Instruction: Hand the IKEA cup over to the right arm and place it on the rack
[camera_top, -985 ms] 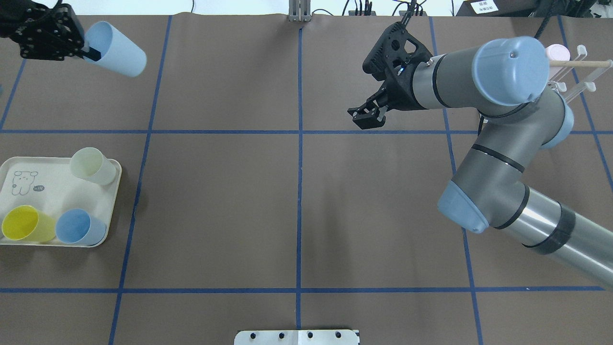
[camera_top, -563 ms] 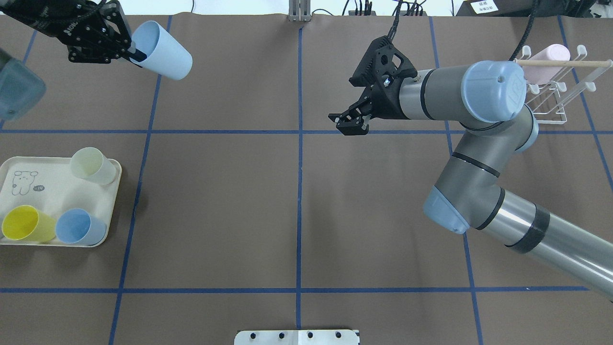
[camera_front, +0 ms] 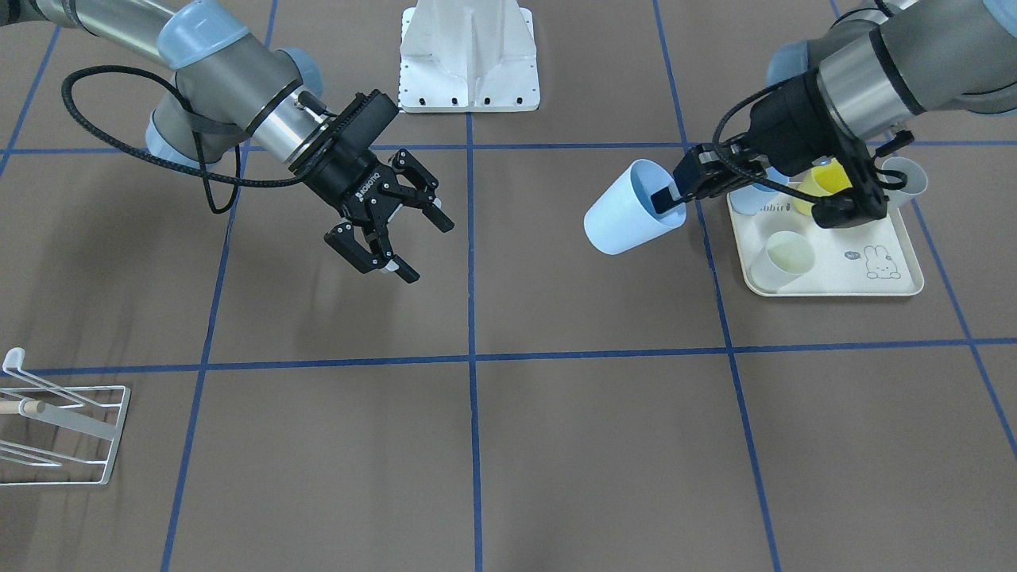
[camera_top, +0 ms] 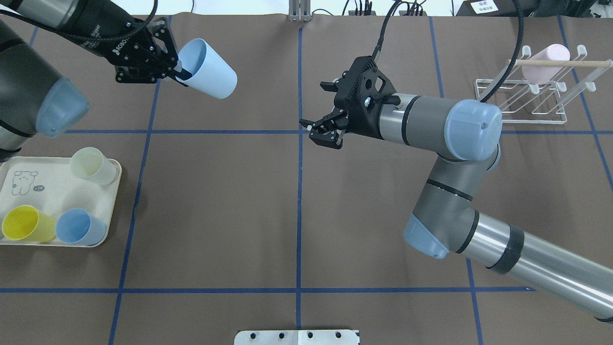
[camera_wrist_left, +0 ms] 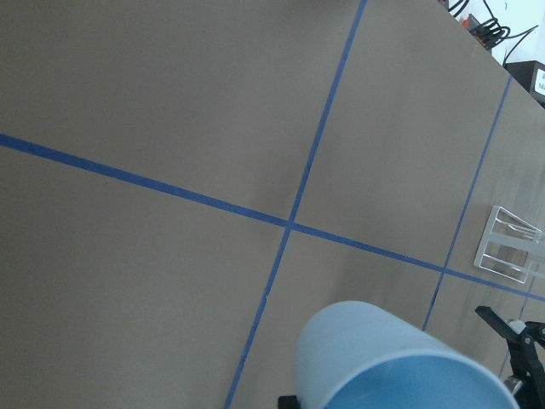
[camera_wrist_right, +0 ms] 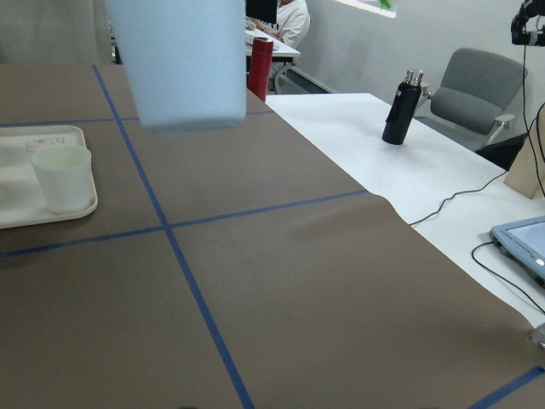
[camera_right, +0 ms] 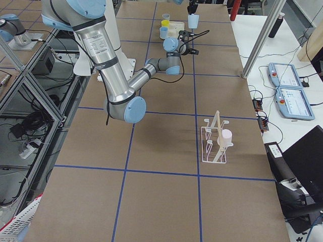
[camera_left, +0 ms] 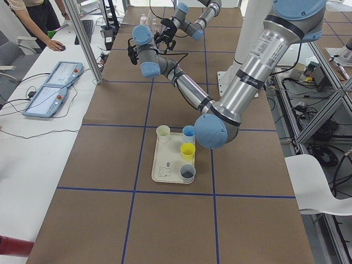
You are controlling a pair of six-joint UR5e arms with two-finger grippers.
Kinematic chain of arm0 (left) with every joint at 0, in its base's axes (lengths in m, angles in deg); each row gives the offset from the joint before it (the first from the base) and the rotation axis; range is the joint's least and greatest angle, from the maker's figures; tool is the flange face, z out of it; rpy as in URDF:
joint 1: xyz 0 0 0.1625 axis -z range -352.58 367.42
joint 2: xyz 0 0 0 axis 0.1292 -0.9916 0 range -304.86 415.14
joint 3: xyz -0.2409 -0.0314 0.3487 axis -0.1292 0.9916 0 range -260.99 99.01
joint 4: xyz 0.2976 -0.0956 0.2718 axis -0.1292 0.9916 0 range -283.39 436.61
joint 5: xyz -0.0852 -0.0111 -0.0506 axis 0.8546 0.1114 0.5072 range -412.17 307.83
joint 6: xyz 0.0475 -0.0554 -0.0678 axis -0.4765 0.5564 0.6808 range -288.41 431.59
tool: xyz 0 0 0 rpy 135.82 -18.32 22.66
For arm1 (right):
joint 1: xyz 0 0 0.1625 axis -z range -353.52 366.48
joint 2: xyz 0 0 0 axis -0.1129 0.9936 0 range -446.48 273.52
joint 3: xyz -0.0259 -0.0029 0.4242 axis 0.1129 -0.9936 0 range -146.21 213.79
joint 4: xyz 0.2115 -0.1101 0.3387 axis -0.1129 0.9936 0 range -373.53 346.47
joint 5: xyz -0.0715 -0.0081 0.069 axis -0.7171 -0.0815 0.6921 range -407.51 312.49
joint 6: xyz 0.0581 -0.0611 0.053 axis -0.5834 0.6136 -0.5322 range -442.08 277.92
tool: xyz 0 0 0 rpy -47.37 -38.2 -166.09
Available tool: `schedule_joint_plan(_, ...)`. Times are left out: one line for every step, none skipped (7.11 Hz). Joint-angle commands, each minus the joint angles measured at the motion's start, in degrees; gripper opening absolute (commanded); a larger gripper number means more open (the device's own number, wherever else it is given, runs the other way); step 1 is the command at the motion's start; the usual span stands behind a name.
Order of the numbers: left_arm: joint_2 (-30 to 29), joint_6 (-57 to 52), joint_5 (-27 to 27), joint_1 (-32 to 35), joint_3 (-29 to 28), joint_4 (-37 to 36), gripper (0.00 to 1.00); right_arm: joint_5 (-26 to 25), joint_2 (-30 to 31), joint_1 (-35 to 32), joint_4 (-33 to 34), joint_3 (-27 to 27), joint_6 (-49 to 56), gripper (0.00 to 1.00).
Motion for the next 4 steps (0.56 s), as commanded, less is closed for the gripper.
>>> schedule_joint_plan(-1.2,0.7,-2.0,-3.0,-0.2,0.3,0.0,-7.6,-0.2,4.0,-5.3,-0.4,0.3,0.93)
schedule_joint_plan(-1.7,0.8,-2.5,-4.1,-0.2,0.4,0.0,-9.4,-0.2,4.8,-6.3,-0.4,0.4,0.93)
schedule_joint_plan(-2.3,1.0,-3.9,-5.0,-0.2,0.4,0.0,-9.6,-1.8,5.6,-6.3,-0.6,0.5,0.95)
schedule_joint_plan(-3.2,1.1,-6.0,-6.4,-0.3,0.3,0.0,-9.7,-3.8,6.5,-6.3,-1.9,0.5,0.98)
